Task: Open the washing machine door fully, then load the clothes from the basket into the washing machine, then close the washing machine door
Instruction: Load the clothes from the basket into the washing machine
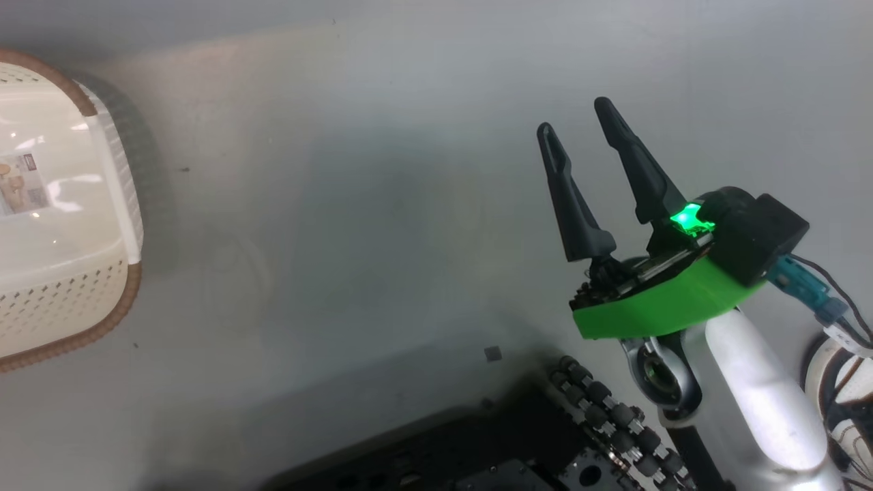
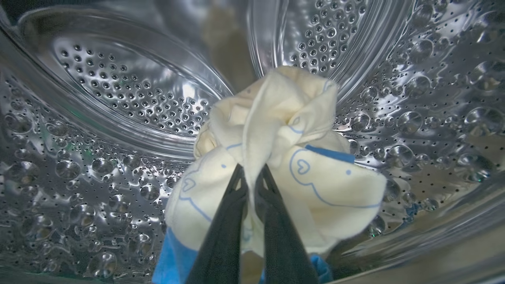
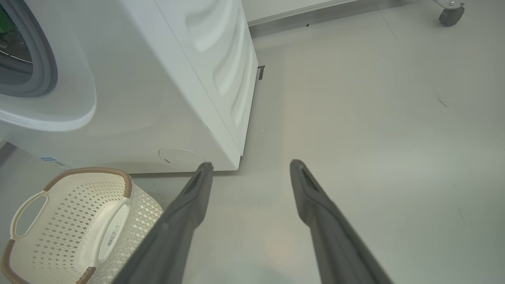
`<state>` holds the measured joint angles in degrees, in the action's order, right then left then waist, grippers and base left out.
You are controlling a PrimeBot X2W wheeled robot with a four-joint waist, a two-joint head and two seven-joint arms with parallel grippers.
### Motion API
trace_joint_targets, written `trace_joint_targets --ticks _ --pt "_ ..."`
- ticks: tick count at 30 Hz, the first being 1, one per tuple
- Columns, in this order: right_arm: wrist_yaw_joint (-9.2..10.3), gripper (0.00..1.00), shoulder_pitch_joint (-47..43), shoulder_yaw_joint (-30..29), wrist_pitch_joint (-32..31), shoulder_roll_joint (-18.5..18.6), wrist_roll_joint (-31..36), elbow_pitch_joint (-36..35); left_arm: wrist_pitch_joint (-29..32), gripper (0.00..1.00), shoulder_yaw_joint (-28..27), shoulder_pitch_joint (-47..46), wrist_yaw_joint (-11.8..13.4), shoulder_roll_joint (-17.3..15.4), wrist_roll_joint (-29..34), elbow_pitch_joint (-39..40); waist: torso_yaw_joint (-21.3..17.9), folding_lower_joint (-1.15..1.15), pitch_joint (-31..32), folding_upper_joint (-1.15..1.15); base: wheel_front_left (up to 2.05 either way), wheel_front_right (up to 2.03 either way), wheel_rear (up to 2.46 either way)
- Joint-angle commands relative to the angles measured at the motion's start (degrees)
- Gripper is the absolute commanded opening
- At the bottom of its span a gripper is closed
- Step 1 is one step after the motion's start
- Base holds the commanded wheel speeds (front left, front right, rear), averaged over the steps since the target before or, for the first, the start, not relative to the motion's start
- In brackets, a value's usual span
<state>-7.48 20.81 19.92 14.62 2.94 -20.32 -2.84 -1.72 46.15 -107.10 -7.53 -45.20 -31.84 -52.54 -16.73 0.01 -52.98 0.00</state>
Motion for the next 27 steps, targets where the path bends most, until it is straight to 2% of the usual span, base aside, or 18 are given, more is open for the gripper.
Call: trace_joint_targets --ticks 1,8,16,17,18,27 --pt "-0.01 1.00 -1.36 1.44 0.38 -0.06 -0.56 -1.80 0.42 0.00 -0.01 -2.93 0.05 -3.14 -0.88 1.77 -0.56 -0.01 -0.91 0.00 0.00 0.00 0.00" --pt "-0.01 1.00 -1.00 2.41 0.38 -0.06 -1.42 -2.27 0.73 0.00 3.47 -9.62 0.05 -4.27 -5.25 0.74 -1.50 -0.01 -2.12 0.00 0.00 0.00 0.00" --pt "-0.01 1.00 -0.60 2.66 0.38 -0.06 -1.51 -2.38 1.43 0.00 7.35 -9.72 0.05 -3.43 -10.62 -1.33 -1.69 -0.01 -2.33 0.00 0.00 0.00 0.00" --pt "-0.01 1.00 -0.47 2.44 0.38 -0.06 -1.45 -2.38 1.24 0.08 7.73 -9.73 0.05 -3.44 -11.07 -1.52 -1.61 -0.01 -2.38 0.00 0.00 0.00 0.00" --pt "-0.01 1.00 -0.36 2.20 0.38 -0.06 -1.40 -2.32 1.20 1.00 8.20 -9.56 0.05 -3.40 -11.50 -1.71 -1.48 -0.01 -2.33 0.00 0.00 0.00 0.00" --pt "-0.01 1.00 0.32 0.79 0.38 -0.06 -0.60 -1.56 -1.05 1.00 11.51 -6.54 0.05 -2.79 -15.76 -1.50 0.61 -0.01 -0.16 0.00 0.00 0.00 0.00"
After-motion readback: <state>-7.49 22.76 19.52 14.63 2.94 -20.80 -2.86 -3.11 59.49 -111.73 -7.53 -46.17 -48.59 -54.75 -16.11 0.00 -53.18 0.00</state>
